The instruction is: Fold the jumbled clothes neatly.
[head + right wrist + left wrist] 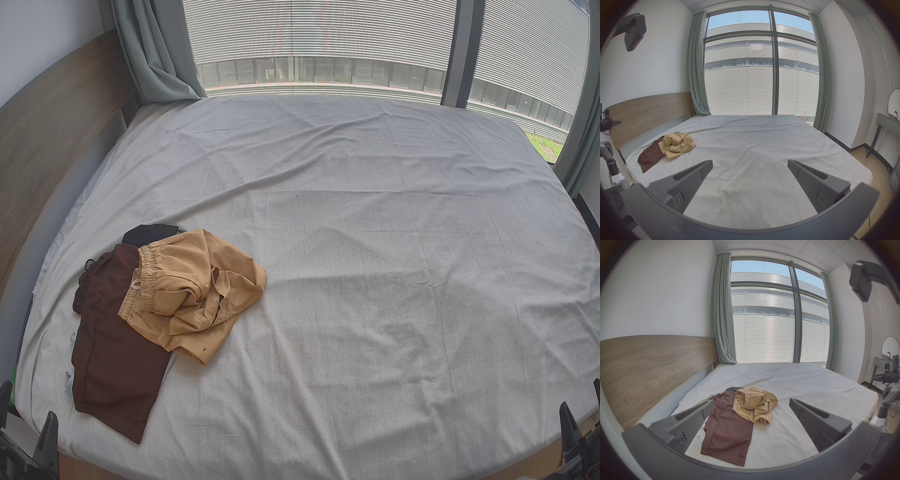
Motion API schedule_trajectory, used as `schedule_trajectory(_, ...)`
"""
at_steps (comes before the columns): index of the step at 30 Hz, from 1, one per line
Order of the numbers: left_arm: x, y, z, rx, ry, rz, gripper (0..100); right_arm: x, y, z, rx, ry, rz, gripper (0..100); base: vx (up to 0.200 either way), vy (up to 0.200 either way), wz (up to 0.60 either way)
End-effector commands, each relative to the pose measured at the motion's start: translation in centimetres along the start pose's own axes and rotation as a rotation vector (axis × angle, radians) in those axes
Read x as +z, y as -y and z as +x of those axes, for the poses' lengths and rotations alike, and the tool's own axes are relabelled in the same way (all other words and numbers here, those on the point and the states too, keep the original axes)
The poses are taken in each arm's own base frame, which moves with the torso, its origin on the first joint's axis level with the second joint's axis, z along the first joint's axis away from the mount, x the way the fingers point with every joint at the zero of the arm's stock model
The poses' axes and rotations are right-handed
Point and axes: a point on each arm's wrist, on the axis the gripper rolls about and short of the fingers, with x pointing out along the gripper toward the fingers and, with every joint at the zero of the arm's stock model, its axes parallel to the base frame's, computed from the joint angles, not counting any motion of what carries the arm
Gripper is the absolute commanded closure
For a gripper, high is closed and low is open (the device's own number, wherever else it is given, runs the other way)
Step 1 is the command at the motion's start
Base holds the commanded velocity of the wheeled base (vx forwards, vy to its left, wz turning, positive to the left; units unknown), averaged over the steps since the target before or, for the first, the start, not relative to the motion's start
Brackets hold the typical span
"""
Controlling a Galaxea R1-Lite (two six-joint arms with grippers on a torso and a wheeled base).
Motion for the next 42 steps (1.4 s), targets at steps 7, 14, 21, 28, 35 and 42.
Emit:
schedule_trajectory(7, 0.7, -0.1, 1.7, -0.111, -0.131, -0.03, 0, -0.5, 0.0, 0.0, 0.001, -0.001, -0.002, 0, 0.0, 0.0, 0.0)
schedule_trajectory(14, 1.6, 0.0, 3.3, -0.22, -0.232, -0.144, 0, -0.5, 0.0, 0.0, 0.001, -0.001, -0.002, 0, 0.0, 0.0, 0.0)
schedule_trajectory(21, 2.3, 0.2, 5.1, -0.226, -0.311, -0.17, 0, -0.5, 0.0, 0.0, 0.001, -0.001, -0.002, 0, 0.0, 0.0, 0.0)
schedule_trajectory(28, 3.4, 0.5, 8.4, -0.224, -0.289, -0.178, 0, -0.5, 0.0, 0.0, 0.0, -0.001, -0.002, 0, 0.0, 0.0, 0.0)
schedule_trajectory(35, 4.3, 0.8, 11.9, -0.238, -0.268, -0.202, 0, -0.5, 0.0, 0.0, 0.0, -0.001, -0.002, 0, 0.0, 0.0, 0.0)
schedule_trajectory(42, 4.8, 1.2, 14.2, -0.331, -0.305, -0.218, 0, -0.5, 0.0, 0.0, 0.0, -0.001, -0.002, 0, 0.0, 0.0, 0.0)
